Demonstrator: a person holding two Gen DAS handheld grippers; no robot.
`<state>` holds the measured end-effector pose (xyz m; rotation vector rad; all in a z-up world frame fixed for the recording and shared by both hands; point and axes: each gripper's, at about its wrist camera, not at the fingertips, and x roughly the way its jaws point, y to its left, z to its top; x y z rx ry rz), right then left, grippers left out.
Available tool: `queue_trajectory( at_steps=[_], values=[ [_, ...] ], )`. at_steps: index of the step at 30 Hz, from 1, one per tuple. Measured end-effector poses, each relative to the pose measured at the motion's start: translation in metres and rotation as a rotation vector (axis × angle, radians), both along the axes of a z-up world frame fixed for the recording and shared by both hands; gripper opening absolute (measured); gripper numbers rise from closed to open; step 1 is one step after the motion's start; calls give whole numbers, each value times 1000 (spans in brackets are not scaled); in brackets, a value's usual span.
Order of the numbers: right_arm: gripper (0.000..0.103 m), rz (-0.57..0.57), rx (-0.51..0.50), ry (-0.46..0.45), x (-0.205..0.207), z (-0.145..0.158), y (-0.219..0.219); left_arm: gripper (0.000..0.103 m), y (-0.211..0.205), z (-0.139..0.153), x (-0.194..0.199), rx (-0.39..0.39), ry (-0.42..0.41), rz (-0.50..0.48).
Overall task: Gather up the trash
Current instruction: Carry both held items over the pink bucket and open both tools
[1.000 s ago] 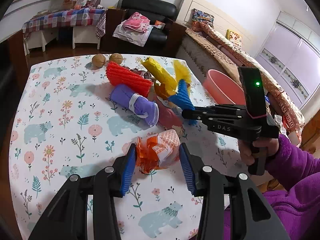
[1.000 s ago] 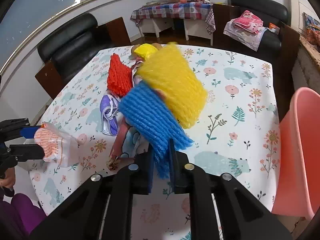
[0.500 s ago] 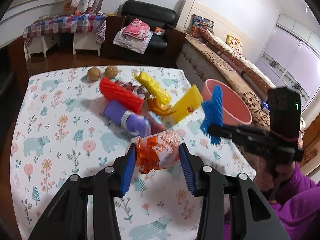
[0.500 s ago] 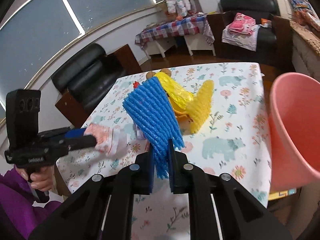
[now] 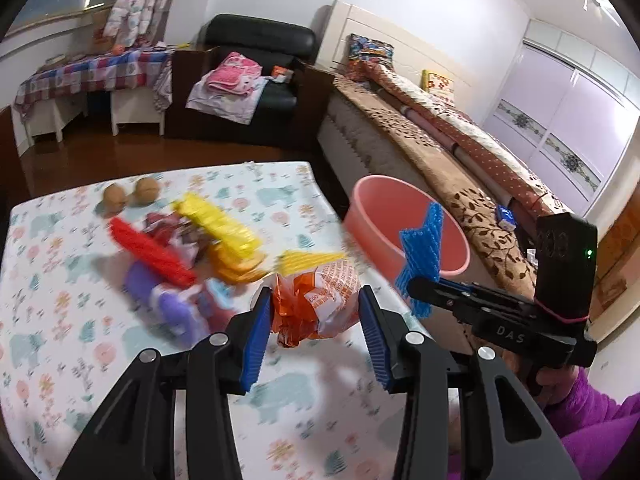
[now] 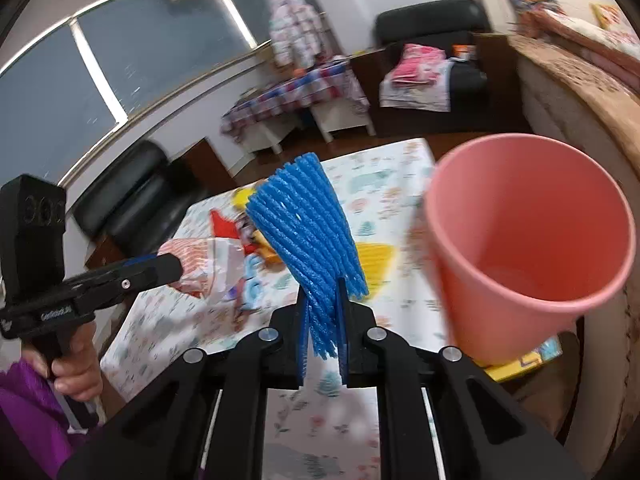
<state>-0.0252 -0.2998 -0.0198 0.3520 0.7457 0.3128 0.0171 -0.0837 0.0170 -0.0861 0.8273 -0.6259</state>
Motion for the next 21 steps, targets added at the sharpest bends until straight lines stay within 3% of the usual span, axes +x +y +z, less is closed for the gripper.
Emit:
queue_trajectory(
  at_steps=[12,21],
  values=[
    [12,-245,49,-1,3,-14,-80,43,-92,9,32,-19,-12,-80],
    [12,-334,41,25,12,-27,-114,43,-151,0,53,12,-5,-114]
  ],
)
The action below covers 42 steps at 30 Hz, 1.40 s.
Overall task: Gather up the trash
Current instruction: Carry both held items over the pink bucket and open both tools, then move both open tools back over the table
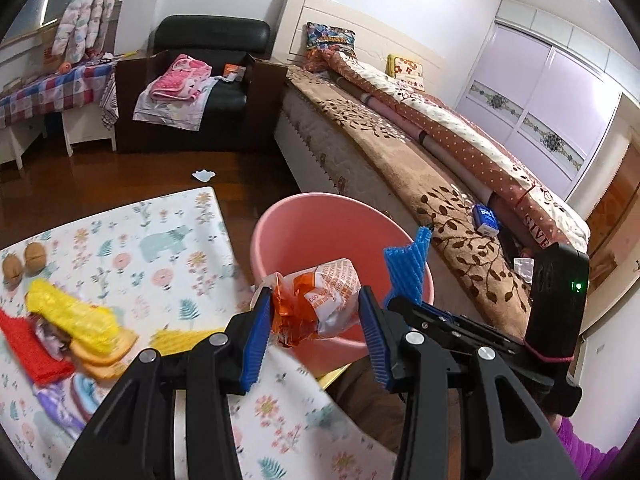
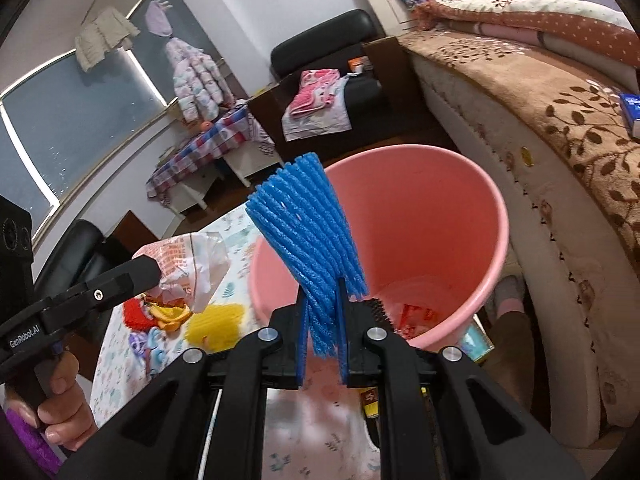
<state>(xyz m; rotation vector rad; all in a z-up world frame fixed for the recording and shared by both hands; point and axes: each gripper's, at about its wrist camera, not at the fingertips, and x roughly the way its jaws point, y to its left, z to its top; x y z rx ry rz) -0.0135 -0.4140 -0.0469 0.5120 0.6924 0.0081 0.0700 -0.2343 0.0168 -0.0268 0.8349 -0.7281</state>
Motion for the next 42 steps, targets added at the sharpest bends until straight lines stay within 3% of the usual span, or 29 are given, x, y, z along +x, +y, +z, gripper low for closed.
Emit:
queue_trajectory(
  at_steps=[13,17,21,29,42],
  values=[
    [13,-41,-21,45,5,-9,-15,47,-43,-26,20,69,43,-12],
    [20,-33,6,60,8,-12,-18,49,-44,-29,22,72,53,0],
    [32,-45,6,61,9,-12,-21,52,-41,-28,23,58,58,3],
    [34,-62,-20,65,3,-10,-21,59,-41,-20,18,39,40,-27],
    [34,-39,-74,18,-7,7,-1,59,-14,-2,9,20,-14,15]
  ],
)
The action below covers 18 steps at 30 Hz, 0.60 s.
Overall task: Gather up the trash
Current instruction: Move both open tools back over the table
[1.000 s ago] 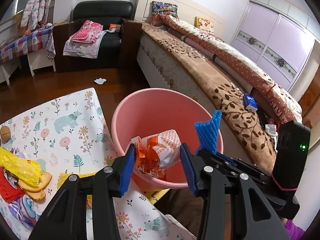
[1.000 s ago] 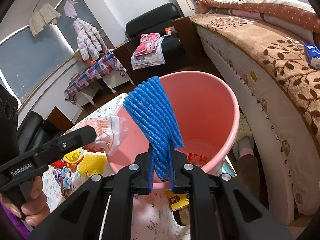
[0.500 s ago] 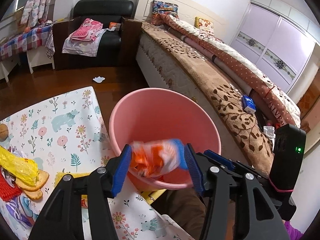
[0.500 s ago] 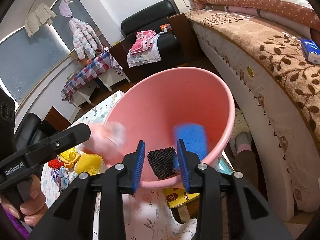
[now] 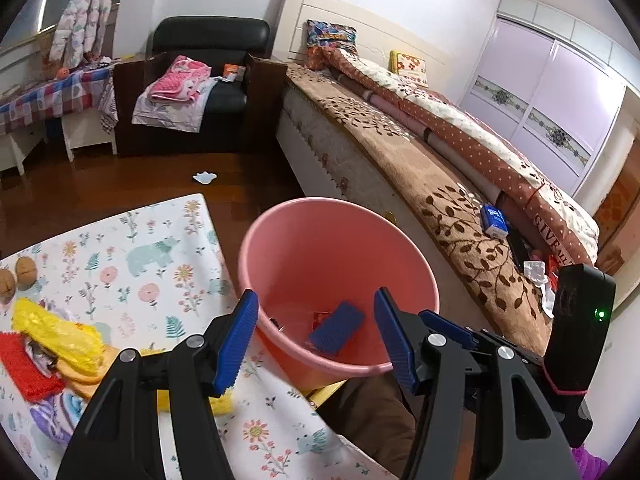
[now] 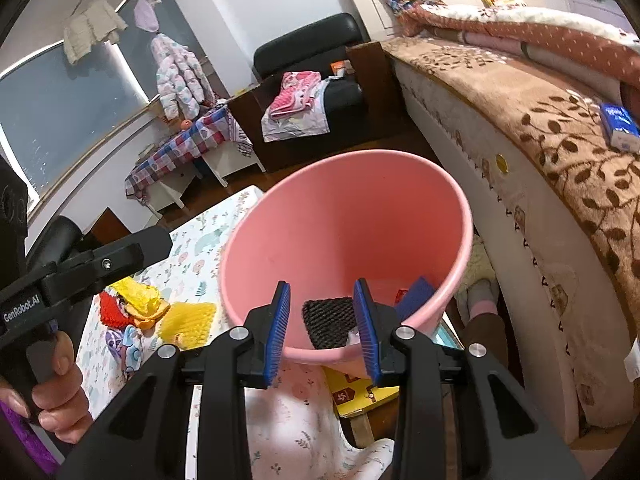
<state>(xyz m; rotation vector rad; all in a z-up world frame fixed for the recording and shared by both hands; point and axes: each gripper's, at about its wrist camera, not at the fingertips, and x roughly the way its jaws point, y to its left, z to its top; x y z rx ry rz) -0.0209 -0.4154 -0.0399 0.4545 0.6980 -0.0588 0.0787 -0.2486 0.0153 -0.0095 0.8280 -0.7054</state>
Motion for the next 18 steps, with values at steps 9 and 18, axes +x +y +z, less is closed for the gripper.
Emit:
queue_trajectory(
  at_steps=[9,18],
  values=[
    [34,97,-22,-18,0,9,41,59,48,2,-17,48,-33,92],
    [34,205,-33,-3,8,11,87,59,138,4,-26,60,-35,262]
  ],
)
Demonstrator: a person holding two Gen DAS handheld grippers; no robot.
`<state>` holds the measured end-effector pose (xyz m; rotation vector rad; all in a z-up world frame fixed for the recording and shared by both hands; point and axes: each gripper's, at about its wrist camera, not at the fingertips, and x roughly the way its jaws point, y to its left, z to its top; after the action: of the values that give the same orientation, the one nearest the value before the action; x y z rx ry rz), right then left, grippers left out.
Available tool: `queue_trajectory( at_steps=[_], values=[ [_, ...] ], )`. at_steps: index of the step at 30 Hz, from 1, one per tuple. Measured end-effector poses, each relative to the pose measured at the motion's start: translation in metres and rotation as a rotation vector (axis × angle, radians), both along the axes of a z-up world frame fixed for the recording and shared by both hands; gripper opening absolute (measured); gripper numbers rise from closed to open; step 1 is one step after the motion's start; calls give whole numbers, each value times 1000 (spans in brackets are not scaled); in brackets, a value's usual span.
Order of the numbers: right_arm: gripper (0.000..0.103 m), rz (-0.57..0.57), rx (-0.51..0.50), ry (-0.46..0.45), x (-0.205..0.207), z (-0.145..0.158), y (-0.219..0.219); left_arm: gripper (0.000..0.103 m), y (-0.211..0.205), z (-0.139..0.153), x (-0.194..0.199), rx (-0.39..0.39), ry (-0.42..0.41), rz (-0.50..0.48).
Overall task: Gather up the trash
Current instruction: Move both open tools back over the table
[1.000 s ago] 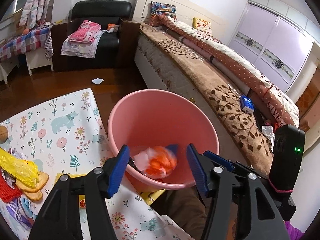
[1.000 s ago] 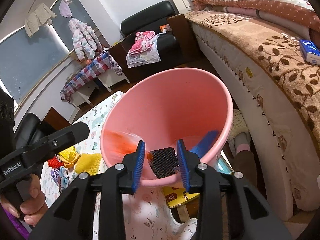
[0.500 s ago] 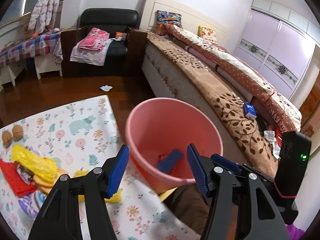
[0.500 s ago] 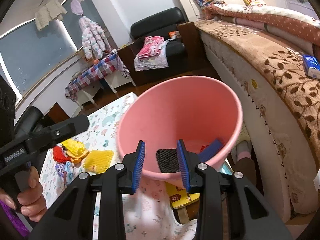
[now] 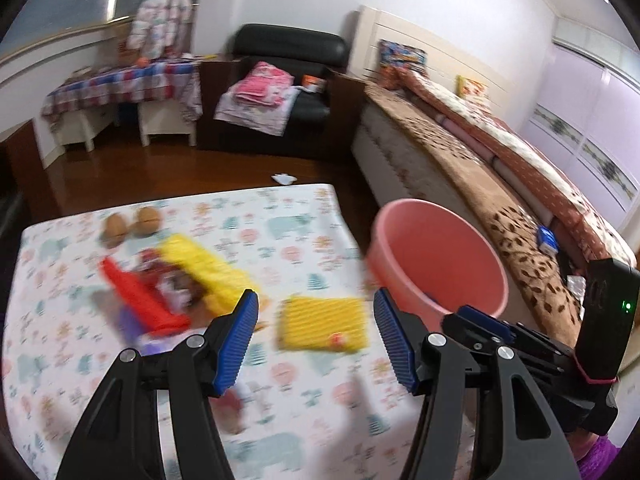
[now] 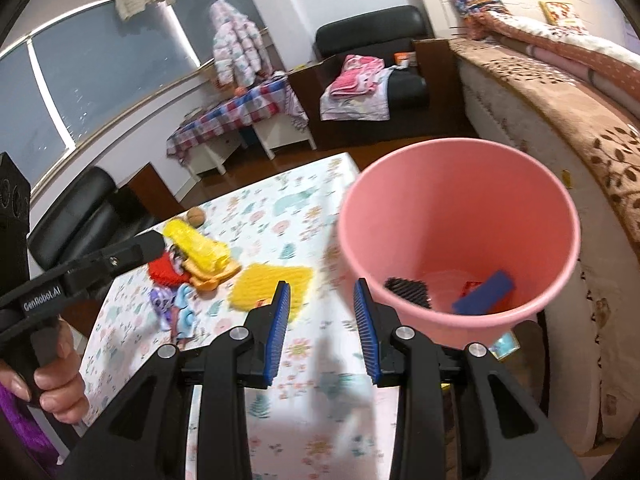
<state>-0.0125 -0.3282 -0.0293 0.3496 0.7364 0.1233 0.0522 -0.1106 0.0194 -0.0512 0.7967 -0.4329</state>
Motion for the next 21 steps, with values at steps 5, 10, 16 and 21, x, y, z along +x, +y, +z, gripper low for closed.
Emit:
queue_trajectory(
  at_steps=[5,10,16,21],
  values=[
    [33,38,5,8,-1,-4,23,59,42,-4,-10,39,-19,85],
    [33,82,-1,23,1,-8,38,59,83,-20,-18,54,33,158],
    [33,118,9,61,12,-16,46,59,105,-45,-15,17,136,226],
    [33,161,-3,73,18,-20,57,59,100,-51,1,-41,184,251]
  ],
)
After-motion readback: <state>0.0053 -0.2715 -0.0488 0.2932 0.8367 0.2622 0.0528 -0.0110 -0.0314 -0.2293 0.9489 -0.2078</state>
